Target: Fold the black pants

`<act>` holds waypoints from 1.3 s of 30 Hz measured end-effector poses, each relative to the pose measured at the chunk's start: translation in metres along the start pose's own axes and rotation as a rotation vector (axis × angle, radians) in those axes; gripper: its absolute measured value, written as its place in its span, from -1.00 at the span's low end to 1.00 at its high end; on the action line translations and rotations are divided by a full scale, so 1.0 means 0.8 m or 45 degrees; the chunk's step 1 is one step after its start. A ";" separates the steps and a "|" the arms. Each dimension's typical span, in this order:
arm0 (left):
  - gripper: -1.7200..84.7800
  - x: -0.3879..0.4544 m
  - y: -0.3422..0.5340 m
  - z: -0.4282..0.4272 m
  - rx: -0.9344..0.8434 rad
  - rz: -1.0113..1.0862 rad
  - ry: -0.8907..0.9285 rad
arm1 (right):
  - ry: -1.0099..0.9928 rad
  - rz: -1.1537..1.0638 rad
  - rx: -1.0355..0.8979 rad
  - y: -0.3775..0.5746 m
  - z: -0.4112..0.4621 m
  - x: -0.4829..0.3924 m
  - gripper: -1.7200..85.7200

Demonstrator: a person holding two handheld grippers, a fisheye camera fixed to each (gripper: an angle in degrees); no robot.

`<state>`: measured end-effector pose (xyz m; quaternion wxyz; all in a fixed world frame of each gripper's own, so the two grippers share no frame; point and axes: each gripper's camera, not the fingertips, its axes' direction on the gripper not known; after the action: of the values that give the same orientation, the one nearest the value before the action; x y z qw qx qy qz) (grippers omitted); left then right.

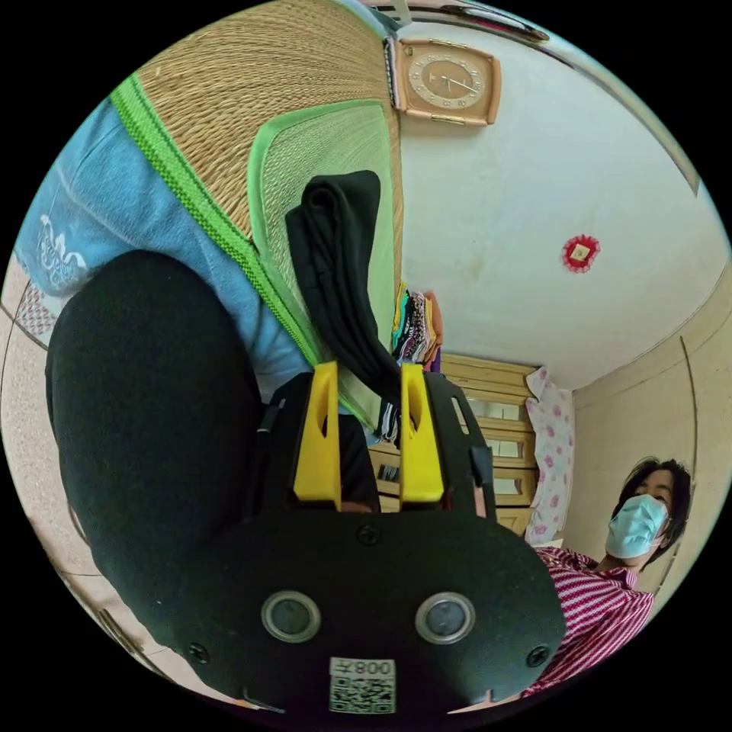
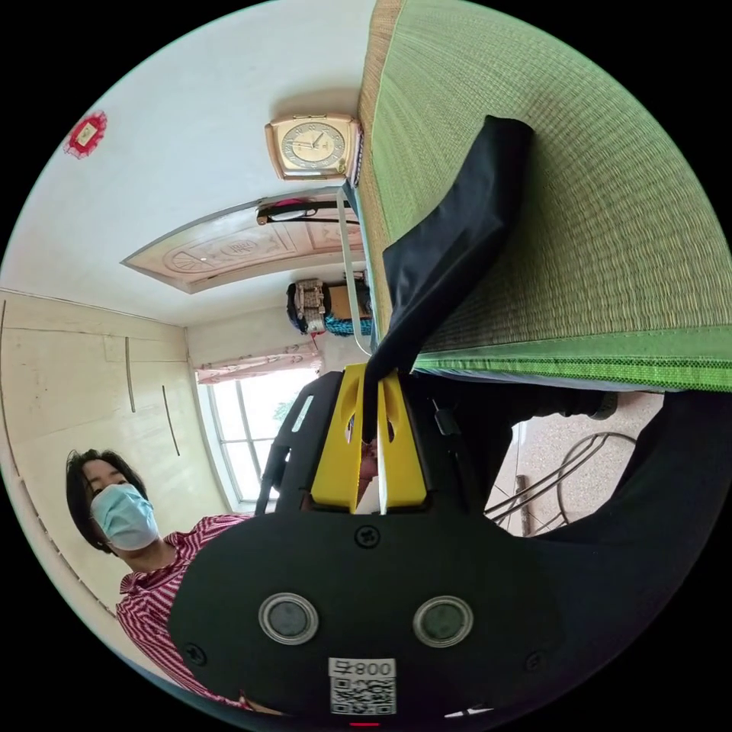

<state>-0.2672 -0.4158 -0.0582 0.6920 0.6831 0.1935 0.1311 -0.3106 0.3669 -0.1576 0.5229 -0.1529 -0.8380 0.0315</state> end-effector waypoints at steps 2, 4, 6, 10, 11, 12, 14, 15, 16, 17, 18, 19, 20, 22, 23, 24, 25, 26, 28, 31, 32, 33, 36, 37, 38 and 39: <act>-0.67 -0.001 0.000 -0.001 -0.023 -0.002 -0.009 | -0.004 -0.010 0.002 -0.001 -0.003 -0.004 -0.94; -0.66 -0.005 0.002 -0.003 -0.023 -0.025 0.005 | 0.004 -0.022 0.000 -0.003 -0.005 -0.008 -0.94; -0.65 -0.008 0.004 -0.008 -0.004 -0.052 0.029 | 0.000 -0.030 0.001 -0.005 -0.007 -0.010 -0.94; -0.64 -0.011 0.007 -0.020 0.033 -0.091 0.084 | -0.008 -0.049 0.000 -0.009 -0.010 -0.011 -0.94; -0.64 -0.011 0.008 -0.022 0.042 -0.102 0.105 | -0.007 -0.052 -0.001 -0.009 -0.011 -0.011 -0.94; -0.64 -0.011 0.008 -0.023 0.047 -0.108 0.115 | -0.003 -0.057 -0.005 -0.010 -0.013 -0.011 -0.94; -0.64 -0.010 0.010 -0.029 0.069 -0.127 0.152 | 0.003 -0.062 -0.007 -0.010 -0.017 -0.010 -0.94; -0.64 -0.009 0.010 -0.031 0.074 -0.131 0.160 | 0.005 -0.065 -0.007 -0.010 -0.021 -0.009 -0.94; -0.64 -0.009 0.011 -0.034 0.083 -0.139 0.173 | 0.005 -0.067 -0.004 -0.010 -0.025 -0.008 -0.94; -0.64 -0.008 0.012 -0.038 0.097 -0.152 0.173 | 0.005 -0.068 -0.002 -0.010 -0.028 -0.007 -0.94; -0.65 -0.007 0.013 -0.040 0.101 -0.160 0.171 | 0.005 -0.070 0.000 -0.009 -0.033 -0.005 -0.94; -0.65 -0.006 0.015 -0.042 0.099 -0.175 0.168 | 0.006 -0.070 0.003 -0.009 -0.038 -0.002 -0.94; -0.66 -0.004 0.017 -0.044 0.091 -0.184 0.163 | 0.006 -0.069 0.004 -0.009 -0.040 0.000 -0.94; -0.67 0.001 0.020 -0.048 0.084 -0.195 0.136 | 0.005 -0.066 0.011 -0.009 -0.050 0.007 -0.95; -0.68 0.006 0.023 -0.051 0.077 -0.197 0.112 | 0.005 -0.065 0.012 -0.009 -0.053 0.009 -0.95; -0.68 0.008 0.025 -0.052 0.075 -0.197 0.105 | 0.005 -0.065 0.014 -0.009 -0.058 0.012 -0.95; -0.70 0.013 0.029 -0.056 0.070 -0.196 0.098 | 0.008 -0.065 0.014 -0.008 -0.063 0.015 -0.95; -0.71 0.017 0.034 -0.060 0.065 -0.196 0.092 | 0.010 -0.065 0.014 -0.008 -0.065 0.017 -0.95; -0.73 0.026 0.042 -0.065 0.064 -0.192 0.094 | 0.017 -0.064 0.011 -0.007 -0.075 0.025 -0.95; -0.76 0.042 0.056 -0.075 0.070 -0.181 0.095 | 0.009 -0.060 0.015 -0.006 -0.089 0.036 -0.95; -0.76 0.048 0.062 -0.078 0.067 -0.175 0.087 | 0.008 -0.059 0.016 -0.005 -0.092 0.039 -0.95; -0.76 0.052 0.065 -0.080 0.063 -0.174 0.083 | 0.007 -0.057 0.018 -0.004 -0.098 0.044 -0.95; -0.77 0.068 0.080 -0.087 0.042 -0.183 0.067 | 0.008 -0.049 0.026 -0.003 -0.115 0.056 -0.94; -0.79 0.077 0.087 -0.091 0.028 -0.178 0.045 | 0.008 -0.047 0.029 -0.002 -0.123 0.060 -0.94; -0.80 0.086 0.094 -0.094 0.021 -0.171 0.025 | 0.008 -0.046 0.030 -0.001 -0.126 0.063 -0.94; -0.80 0.091 0.098 -0.096 0.020 -0.167 0.019 | 0.011 -0.045 0.033 0.000 -0.134 0.067 -0.94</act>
<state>-0.2303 -0.3122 0.0145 0.6922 0.6734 0.2440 0.0892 -0.2377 0.3709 -0.0628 0.5287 -0.1314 -0.8379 0.0324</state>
